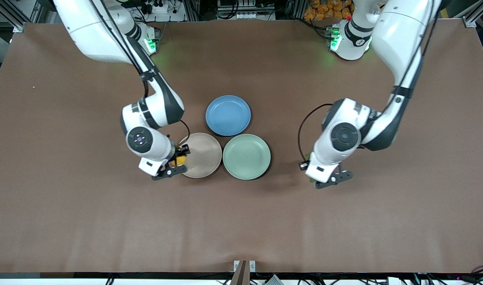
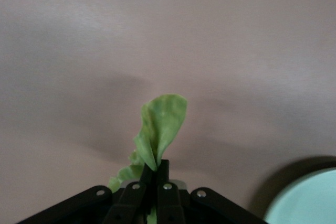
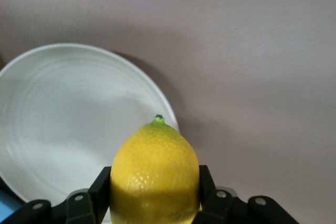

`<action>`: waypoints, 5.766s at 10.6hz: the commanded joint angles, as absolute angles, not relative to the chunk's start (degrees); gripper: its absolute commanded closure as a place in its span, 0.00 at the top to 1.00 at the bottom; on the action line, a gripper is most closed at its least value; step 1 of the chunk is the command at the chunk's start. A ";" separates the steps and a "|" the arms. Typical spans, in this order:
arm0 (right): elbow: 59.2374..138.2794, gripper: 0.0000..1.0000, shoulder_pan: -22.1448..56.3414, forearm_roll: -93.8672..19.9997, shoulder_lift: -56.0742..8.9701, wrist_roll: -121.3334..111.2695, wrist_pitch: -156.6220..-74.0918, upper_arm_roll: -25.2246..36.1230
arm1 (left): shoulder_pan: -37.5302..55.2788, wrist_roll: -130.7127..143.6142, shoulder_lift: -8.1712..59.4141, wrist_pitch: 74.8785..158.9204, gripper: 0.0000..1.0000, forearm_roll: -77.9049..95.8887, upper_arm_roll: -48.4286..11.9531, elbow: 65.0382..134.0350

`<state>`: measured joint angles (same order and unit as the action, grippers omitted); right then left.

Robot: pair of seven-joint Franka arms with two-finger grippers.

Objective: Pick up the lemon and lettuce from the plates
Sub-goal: 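Grasp the lemon with the right gripper while the left gripper carries lettuce, then release the lettuce onto the table with the left gripper, then raise the left gripper away while the right gripper carries the lemon, then open the right gripper to set the lemon on the table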

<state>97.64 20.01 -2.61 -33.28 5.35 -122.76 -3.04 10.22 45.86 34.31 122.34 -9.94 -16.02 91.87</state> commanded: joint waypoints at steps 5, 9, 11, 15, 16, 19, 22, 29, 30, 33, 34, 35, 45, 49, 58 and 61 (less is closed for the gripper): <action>82.02 0.34 10.30 -2.20 -31.47 2.72 -104.52 -3.52 | -0.69 29.99 31.55 116.83 0.00 -9.58 -19.78 98.35; 81.12 0.34 6.86 0.34 -27.60 2.90 -100.03 -2.21 | -0.70 25.85 31.99 109.54 1.00 -10.37 -19.78 98.35; 81.04 0.34 6.68 1.14 -26.03 2.90 -98.88 -0.97 | -0.79 25.84 31.64 108.63 1.00 -10.37 -19.78 98.09; 81.21 0.34 5.63 1.14 -23.30 2.11 -95.46 2.54 | -0.79 25.75 31.38 108.63 1.00 -10.28 -19.86 96.33; 81.21 0.34 5.02 1.14 -22.77 0.46 -95.36 2.55 | -0.62 25.84 31.46 108.63 1.00 -10.28 -19.86 95.20; 82.09 0.34 2.81 1.14 -20.48 -3.34 -93.00 2.64 | -0.44 25.93 31.29 109.95 1.00 -10.11 -20.04 91.86; 85.15 0.33 1.58 1.14 -17.42 -3.34 -92.28 2.64 | 0.34 25.66 28.84 110.13 1.00 -10.46 -19.96 92.11; 95.97 0.27 0.18 1.14 -12.03 -3.34 -94.37 2.64 | 7.47 16.37 15.06 115.05 1.00 -7.30 -7.23 104.21; 98.85 0.27 0.18 1.06 -12.04 -3.34 -98.83 2.64 | 7.91 12.52 11.81 115.05 1.00 -5.55 -5.03 106.33; 106.59 0.27 0.26 1.14 -12.30 -3.34 -110.53 2.64 | 7.30 8.96 3.81 114.35 1.00 -2.02 -3.34 106.96; 108.96 0.27 0.26 1.06 -12.74 -3.34 -113.96 2.64 | 7.21 9.05 2.74 114.26 1.00 -2.46 -3.43 106.53; 111.51 0.27 0.26 1.05 -12.92 -3.34 -118.08 2.64 | 6.95 9.05 1.85 114.26 1.00 -2.81 -3.86 106.18; 118.92 0.27 -0.62 1.05 -23.98 -5.80 -140.18 2.64 | 4.04 5.27 -2.02 92.65 1.00 2.20 -5.71 93.87; 118.74 0.79 -1.67 1.05 -27.07 -6.15 -142.91 2.55 | 3.96 5.27 -2.28 90.53 1.00 1.50 -5.80 91.93; 96.97 1.00 -1.93 0.26 -26.63 -5.89 -111.56 2.55 | 3.60 5.01 -2.11 89.21 1.00 1.49 -5.71 91.93; 90.64 1.00 -1.93 0.26 -25.76 -5.45 -104.18 2.55 | 3.61 5.01 -2.20 88.77 1.00 1.49 -5.71 92.02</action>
<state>94.92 -1.05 0.36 -26.34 -5.58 -109.64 3.24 4.21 6.48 -2.31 90.29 0.82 -5.53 92.94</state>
